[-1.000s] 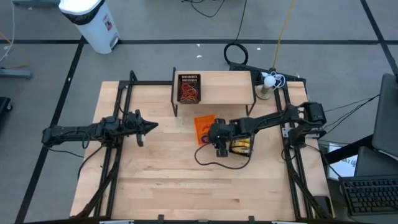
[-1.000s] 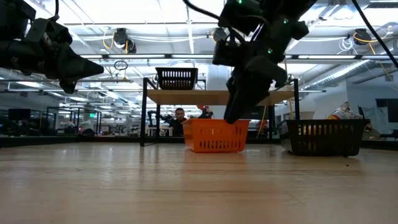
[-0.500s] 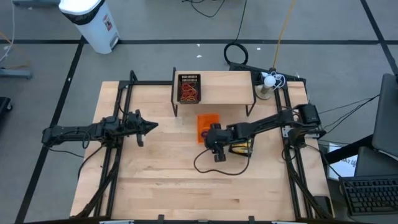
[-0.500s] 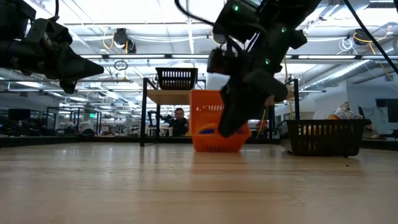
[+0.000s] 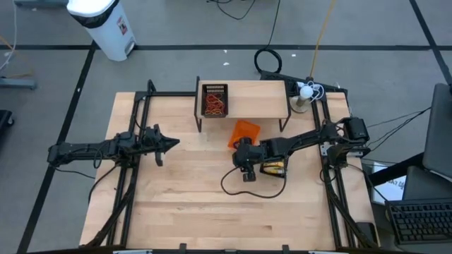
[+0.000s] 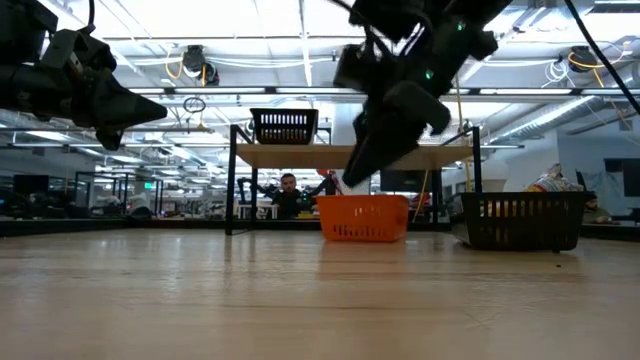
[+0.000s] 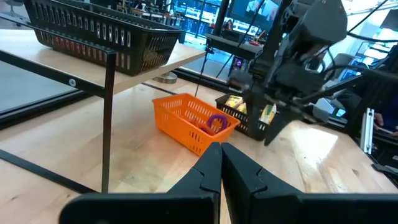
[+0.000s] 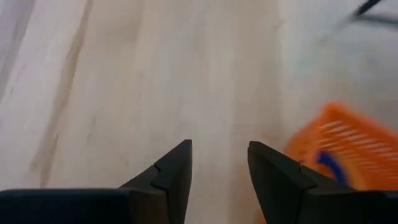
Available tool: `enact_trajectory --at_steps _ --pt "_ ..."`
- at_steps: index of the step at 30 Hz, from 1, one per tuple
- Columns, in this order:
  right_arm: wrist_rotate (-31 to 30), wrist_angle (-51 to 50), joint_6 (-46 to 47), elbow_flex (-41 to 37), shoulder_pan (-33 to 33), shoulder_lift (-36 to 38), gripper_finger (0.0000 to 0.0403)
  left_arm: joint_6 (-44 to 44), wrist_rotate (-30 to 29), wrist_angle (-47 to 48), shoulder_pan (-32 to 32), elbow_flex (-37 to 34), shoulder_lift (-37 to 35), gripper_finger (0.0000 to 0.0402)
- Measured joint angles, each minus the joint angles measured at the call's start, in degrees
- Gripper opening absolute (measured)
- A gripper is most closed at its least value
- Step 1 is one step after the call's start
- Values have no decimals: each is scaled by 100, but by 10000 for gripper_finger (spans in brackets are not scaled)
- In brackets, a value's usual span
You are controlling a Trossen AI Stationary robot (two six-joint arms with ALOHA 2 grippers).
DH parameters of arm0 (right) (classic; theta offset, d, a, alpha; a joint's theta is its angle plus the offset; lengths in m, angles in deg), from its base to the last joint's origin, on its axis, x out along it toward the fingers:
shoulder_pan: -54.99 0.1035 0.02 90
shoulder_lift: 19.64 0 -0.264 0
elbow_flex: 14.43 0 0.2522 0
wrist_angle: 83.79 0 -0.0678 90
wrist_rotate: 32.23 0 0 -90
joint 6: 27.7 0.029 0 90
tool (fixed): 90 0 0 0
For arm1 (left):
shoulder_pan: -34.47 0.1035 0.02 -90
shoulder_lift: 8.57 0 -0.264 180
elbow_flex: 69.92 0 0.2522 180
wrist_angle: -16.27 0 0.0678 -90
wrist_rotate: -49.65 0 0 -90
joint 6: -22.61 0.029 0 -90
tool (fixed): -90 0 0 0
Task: Pick & Place Office Desk Supplies
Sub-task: Put the orange bin on the shelf
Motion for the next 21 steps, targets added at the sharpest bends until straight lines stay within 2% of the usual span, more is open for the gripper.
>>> enact_trajectory --at_steps 6,13,21 --pt "-1066 -106 230 193 100 211 153 19 -2 12 0 0 0 5" --pt "-590 -672 972 455 -363 -8 155 18 -4 17 0 0 0 5" --pt "-429 -819 1132 442 -444 -138 159 18 -9 20 0 0 0 5"
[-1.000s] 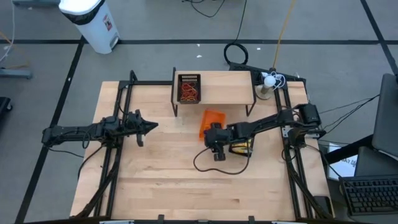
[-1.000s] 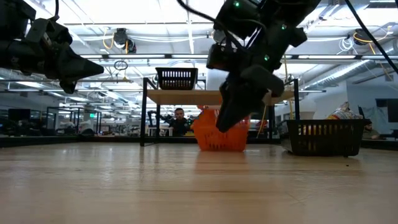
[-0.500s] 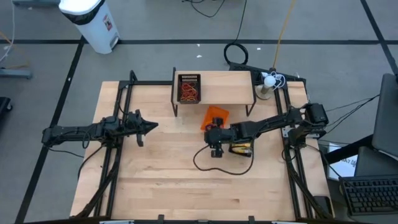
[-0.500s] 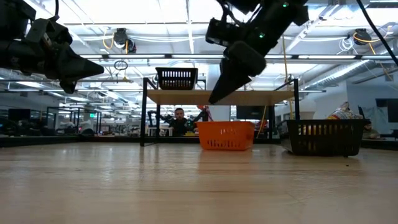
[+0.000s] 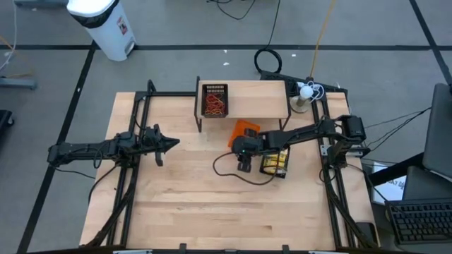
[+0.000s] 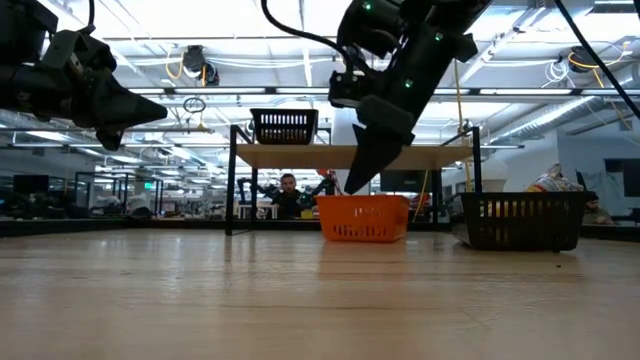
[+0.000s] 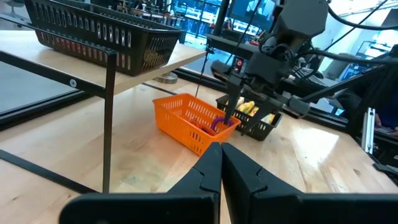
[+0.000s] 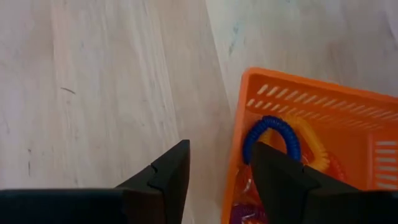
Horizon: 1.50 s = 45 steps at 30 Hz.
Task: Pick & Place Office Desk Supplies
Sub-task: Put the orange bin on the shelf
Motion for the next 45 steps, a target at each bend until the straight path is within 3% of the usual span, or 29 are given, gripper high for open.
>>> enact_trajectory --at_steps 11,20,25,31,36,42,45 --pt "-149 -177 68 -9 -167 -155 148 -63 0 0 0 0 0 5" --pt "138 -114 116 -31 -175 -387 153 -66 2 2 0 -2 2 5" --pt "25 -6 116 -16 -182 -372 113 -66 4 3 -2 -4 2 5" --pt "583 11 92 -17 -251 -369 14 -68 4 4 -1 -4 2 5" --pt "557 -149 -303 -17 -81 -281 7 -83 4 4 0 -4 2 5" --pt "580 -320 -775 -20 629 179 3 -83 120 22 -2 -4 2 5" --pt "259 -310 -883 105 1032 452 2 -81 149 24 -2 -4 31 5"
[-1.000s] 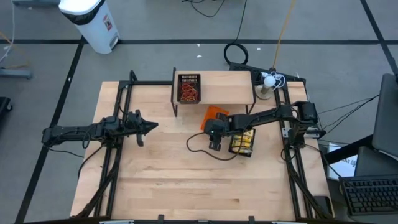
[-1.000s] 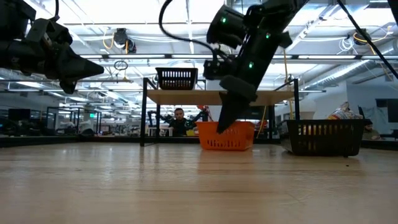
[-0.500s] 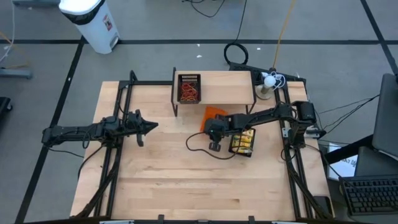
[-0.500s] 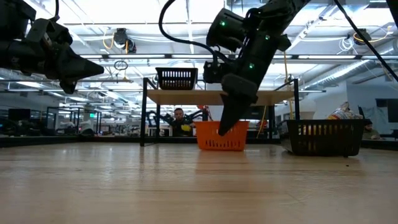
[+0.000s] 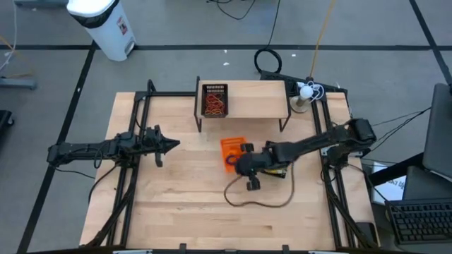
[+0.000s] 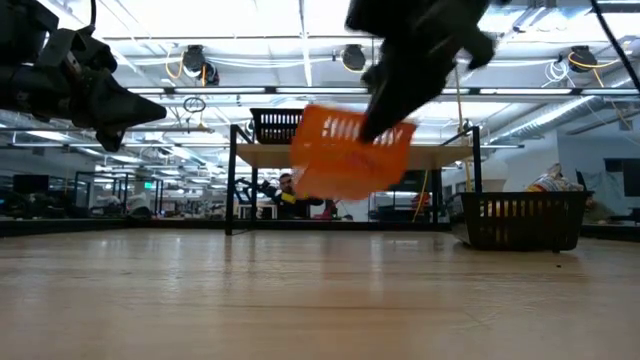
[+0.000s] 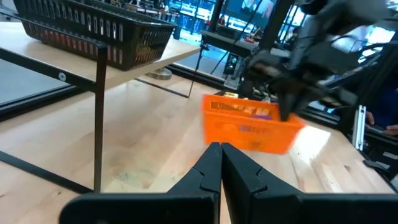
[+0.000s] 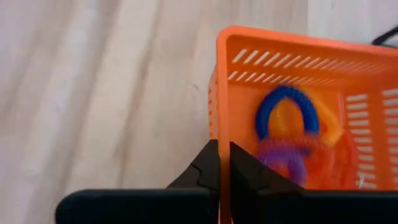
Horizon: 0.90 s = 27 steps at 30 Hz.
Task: Pick & Place Office Desk Supplies
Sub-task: Put the orange bin on the shelf
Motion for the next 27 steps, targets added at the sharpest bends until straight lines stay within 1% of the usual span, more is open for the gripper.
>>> enact_trajectory --at_steps 3,5,10,13,15,18,21,23,25,27 --pt "-539 -404 -1 155 385 303 2 2 -2 0 0 0 53 5" --pt "-795 -484 3 289 587 473 2 4 -2 -4 0 0 63 5" --pt "-923 -781 238 543 907 924 1 15 -1 -9 0 0 152 5" --pt "-1018 -1158 354 691 993 1177 1 15 2 -7 0 0 209 5" --pt "-1016 -1373 455 889 953 1306 1 15 4 -11 0 0 229 5" --pt "-1163 -2040 496 1228 867 1406 1 15 2 -9 0 0 277 5" --pt "-1292 -2758 459 1752 646 1385 1 29 0 -12 0 0 305 5" --pt "-1295 -3255 384 2058 373 1389 1 44 1 -16 0 0 315 5" --pt "-1306 -3362 133 2255 2 1376 1 44 0 -40 0 0 339 5" --pt "-1054 -3432 -185 2309 -420 1362 0 46 0 -45 0 0 337 5"
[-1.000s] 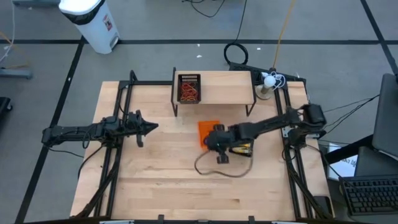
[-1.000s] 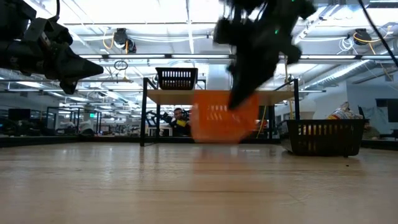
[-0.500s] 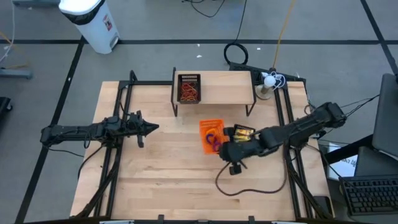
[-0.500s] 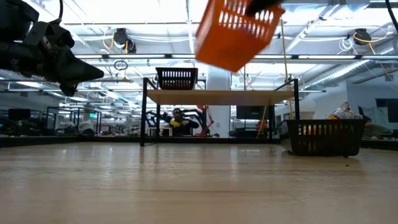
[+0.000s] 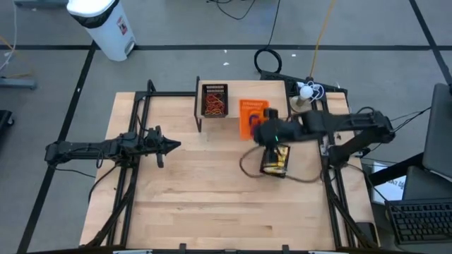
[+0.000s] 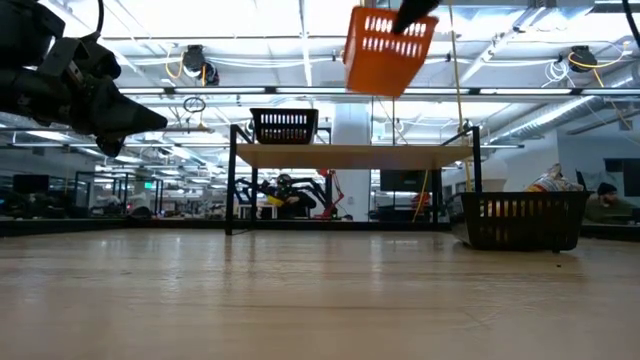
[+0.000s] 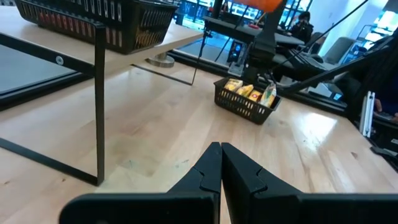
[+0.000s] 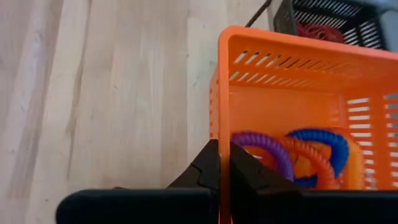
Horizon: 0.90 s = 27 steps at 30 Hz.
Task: Pick & Place Office Desk Supplies
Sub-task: Put the orange bin on the shelf
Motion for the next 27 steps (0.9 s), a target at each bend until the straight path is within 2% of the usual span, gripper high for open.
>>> enact_trajectory --at_steps 4,9,12,17,27 --pt "734 45 -589 5 -890 -27 0 5 2 -19 0 -2 1 5" --pt "843 164 -1266 9 -1675 -370 0 15 -3 -40 0 -2 1 5" --pt "1246 352 -1602 7 -1981 -546 0 14 -3 -44 0 -2 1 5" --pt "1549 535 -1951 7 -2283 -854 0 -8 0 -49 0 -2 -1 5" --pt "1548 626 -1932 7 -2560 -1247 0 -27 0 -83 0 -2 1 5"
